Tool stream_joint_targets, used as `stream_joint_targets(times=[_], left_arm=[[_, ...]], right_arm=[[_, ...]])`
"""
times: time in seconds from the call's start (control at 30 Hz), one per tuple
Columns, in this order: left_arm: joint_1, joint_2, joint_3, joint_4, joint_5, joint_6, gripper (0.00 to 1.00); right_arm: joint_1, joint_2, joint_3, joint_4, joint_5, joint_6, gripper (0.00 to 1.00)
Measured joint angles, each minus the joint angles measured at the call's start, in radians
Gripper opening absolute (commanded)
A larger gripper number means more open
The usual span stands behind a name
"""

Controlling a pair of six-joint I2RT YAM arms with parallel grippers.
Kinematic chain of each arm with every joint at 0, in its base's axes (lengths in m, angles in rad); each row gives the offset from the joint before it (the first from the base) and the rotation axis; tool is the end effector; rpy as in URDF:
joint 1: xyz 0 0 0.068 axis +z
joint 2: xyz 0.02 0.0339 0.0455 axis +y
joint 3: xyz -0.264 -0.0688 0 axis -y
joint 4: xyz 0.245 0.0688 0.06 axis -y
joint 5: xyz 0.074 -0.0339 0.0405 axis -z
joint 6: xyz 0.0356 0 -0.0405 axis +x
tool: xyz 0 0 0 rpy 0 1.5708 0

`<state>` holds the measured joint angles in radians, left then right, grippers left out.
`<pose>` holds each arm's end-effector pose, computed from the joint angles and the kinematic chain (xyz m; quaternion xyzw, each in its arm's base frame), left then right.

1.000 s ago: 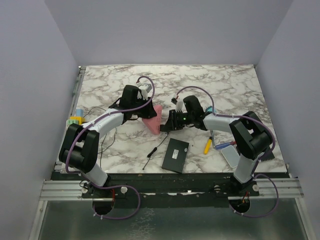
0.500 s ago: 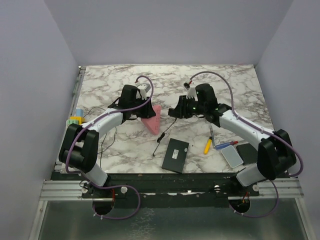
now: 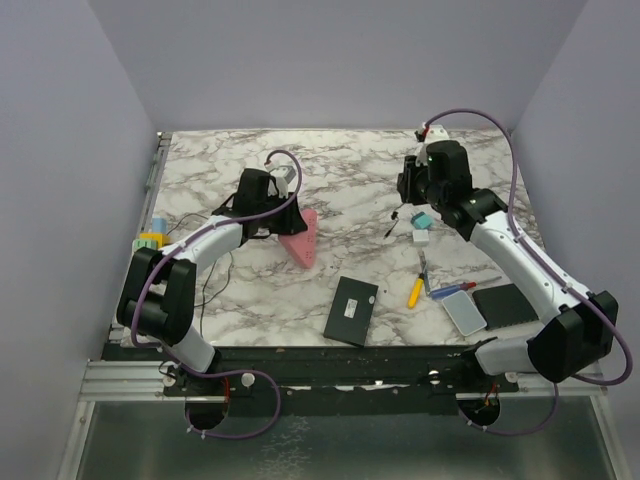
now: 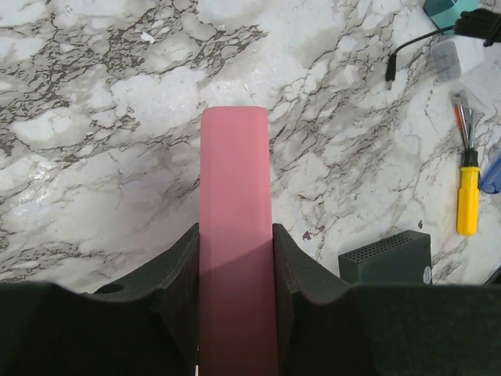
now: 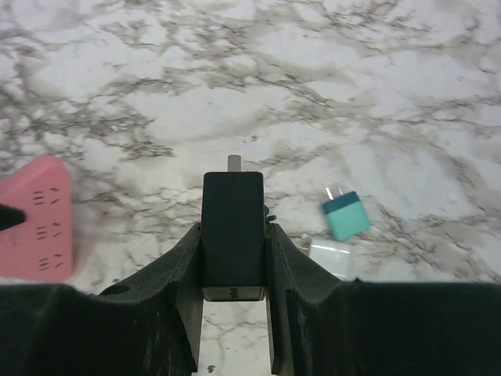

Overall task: Pull the plug off the socket
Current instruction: Place the plug at the center of the board.

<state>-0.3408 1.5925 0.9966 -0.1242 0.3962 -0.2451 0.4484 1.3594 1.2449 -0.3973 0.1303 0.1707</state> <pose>0.3182 -0.1274 0.2191 0.1238 0.8882 -0.2885 0.3356 0.2815 0.1303 0.3497 -0.0866 0.8575 0.1000 0.4972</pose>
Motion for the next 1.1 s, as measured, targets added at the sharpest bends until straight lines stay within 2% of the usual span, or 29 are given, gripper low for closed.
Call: stream_joint_targets(times=[0.17, 0.47, 0.7, 1.1], left_arm=[[0.006, 0.000, 0.003, -0.002, -0.002, -0.013, 0.00], [0.022, 0.102, 0.111, -0.001, -0.016, -0.072, 0.00], [0.074, 0.246, 0.259, 0.016, 0.019, -0.100, 0.00], [0.151, 0.470, 0.501, -0.026, 0.167, -0.092, 0.22]], right_arm=[[-0.052, 0.015, -0.020, -0.021, 0.060, -0.015, 0.00], [-0.139, 0.085, -0.148, -0.014, 0.021, -0.010, 0.01], [-0.208, 0.153, -0.193, 0.006, -0.046, 0.024, 0.11], [-0.240, 0.203, -0.220, 0.058, -0.161, 0.098, 0.33]])
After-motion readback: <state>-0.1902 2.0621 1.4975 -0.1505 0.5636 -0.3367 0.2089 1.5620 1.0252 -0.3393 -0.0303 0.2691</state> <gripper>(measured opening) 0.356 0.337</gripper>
